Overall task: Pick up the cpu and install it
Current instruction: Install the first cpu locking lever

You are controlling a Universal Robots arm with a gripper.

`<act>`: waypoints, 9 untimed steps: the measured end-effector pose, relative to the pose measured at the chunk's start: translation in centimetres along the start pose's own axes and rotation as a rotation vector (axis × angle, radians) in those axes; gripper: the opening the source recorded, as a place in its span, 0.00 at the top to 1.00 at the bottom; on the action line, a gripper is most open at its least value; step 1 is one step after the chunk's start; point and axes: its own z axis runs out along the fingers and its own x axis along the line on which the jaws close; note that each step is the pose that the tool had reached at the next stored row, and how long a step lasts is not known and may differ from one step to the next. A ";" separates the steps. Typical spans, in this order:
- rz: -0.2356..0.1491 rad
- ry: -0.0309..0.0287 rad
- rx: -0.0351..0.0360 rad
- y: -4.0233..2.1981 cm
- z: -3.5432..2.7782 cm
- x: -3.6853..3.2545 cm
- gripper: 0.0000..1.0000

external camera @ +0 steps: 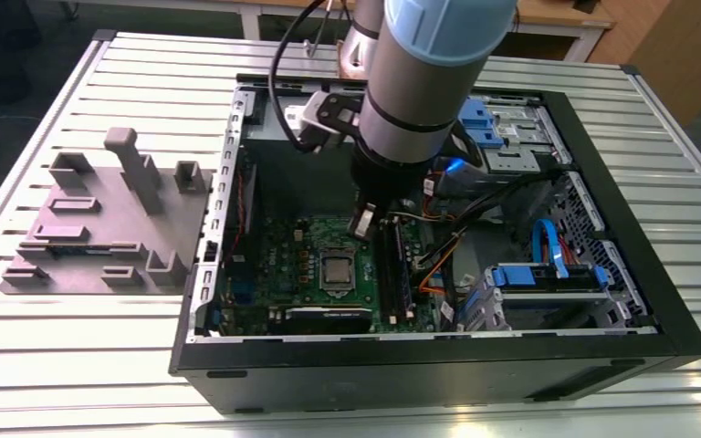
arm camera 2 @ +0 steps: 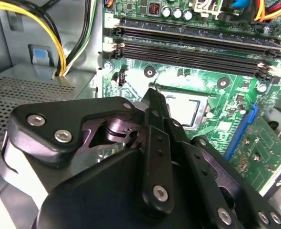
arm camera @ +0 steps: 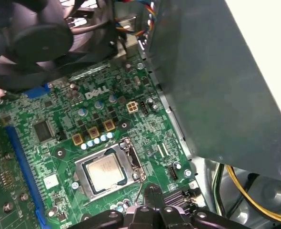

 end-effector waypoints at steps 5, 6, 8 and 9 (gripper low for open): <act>-0.023 -0.0006 0.0043 0.09 -0.41 0.01 0.89; -0.024 -0.0008 0.0049 0.10 -0.47 0.01 0.89; -0.027 -0.0013 0.0061 0.12 -0.51 0.05 0.89; -0.031 -0.0008 0.0062 0.15 -0.51 0.10 0.89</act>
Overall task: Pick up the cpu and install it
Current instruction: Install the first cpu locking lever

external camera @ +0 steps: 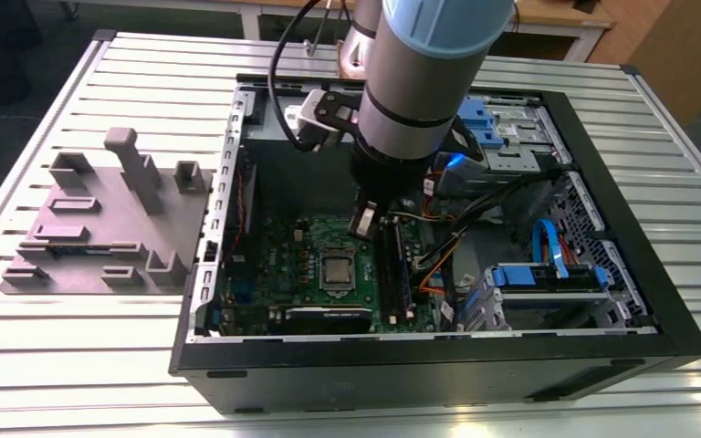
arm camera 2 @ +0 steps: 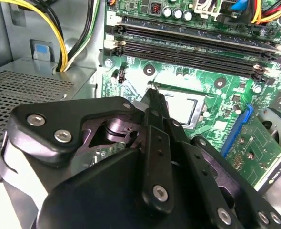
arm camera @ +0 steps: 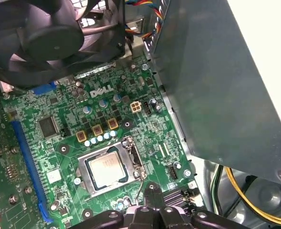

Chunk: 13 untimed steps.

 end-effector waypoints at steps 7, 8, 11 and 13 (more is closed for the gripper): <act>-0.081 0.0075 -0.0063 0.03 0.01 0.05 0.89; -0.082 0.0075 -0.0064 0.03 0.01 0.05 0.89; -0.082 0.0074 -0.0064 0.03 0.02 0.04 0.89; -0.082 0.0074 -0.0064 0.03 0.02 0.04 0.89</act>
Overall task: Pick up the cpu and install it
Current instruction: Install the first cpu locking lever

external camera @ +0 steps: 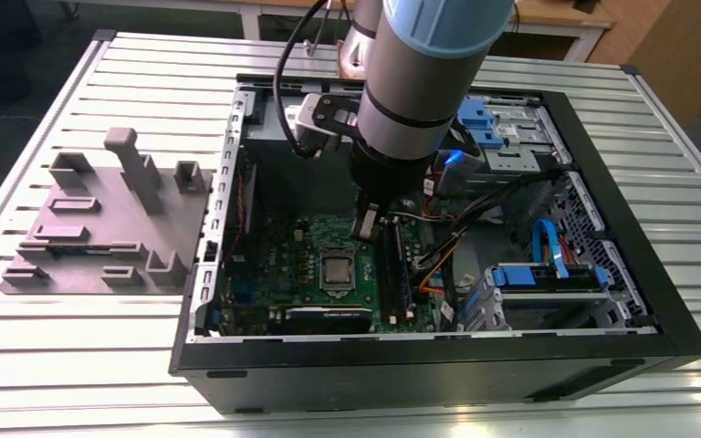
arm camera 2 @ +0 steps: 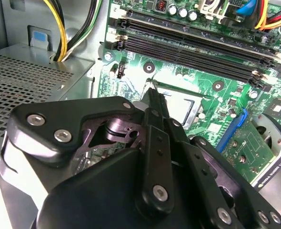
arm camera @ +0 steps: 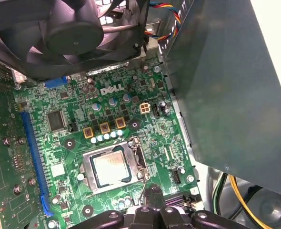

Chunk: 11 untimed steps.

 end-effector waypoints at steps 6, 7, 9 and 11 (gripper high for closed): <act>0.000 0.0000 0.0000 0.00 0.00 0.00 0.89; 0.000 0.0000 0.0000 0.00 0.00 0.00 0.89; -0.001 0.0000 0.0000 0.00 0.00 0.00 0.89; -0.016 0.0012 -0.0013 0.00 0.00 0.00 0.89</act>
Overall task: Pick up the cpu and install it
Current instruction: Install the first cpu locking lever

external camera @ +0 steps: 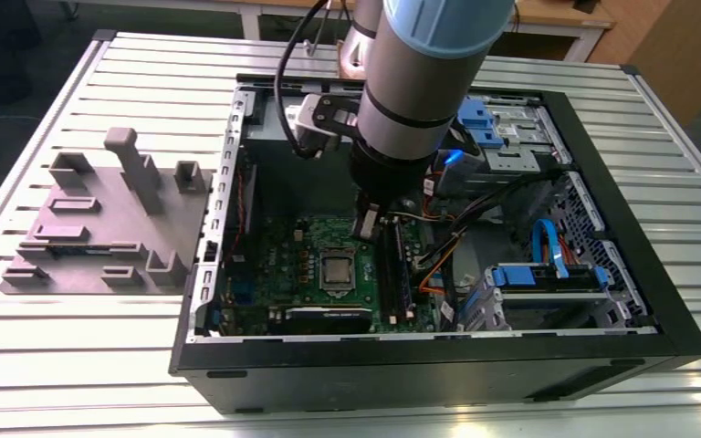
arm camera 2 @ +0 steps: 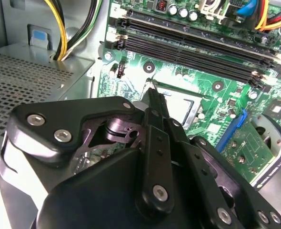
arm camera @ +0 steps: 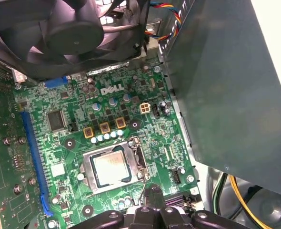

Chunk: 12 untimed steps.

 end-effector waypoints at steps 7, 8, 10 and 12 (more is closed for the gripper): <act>-0.073 0.0144 -0.0038 0.01 0.01 0.11 0.89; -0.075 0.0226 -0.0020 0.01 0.05 0.11 0.89; -0.080 0.0376 0.0012 0.00 0.14 0.12 0.89; -0.085 0.0420 0.0017 -0.02 0.21 0.21 0.89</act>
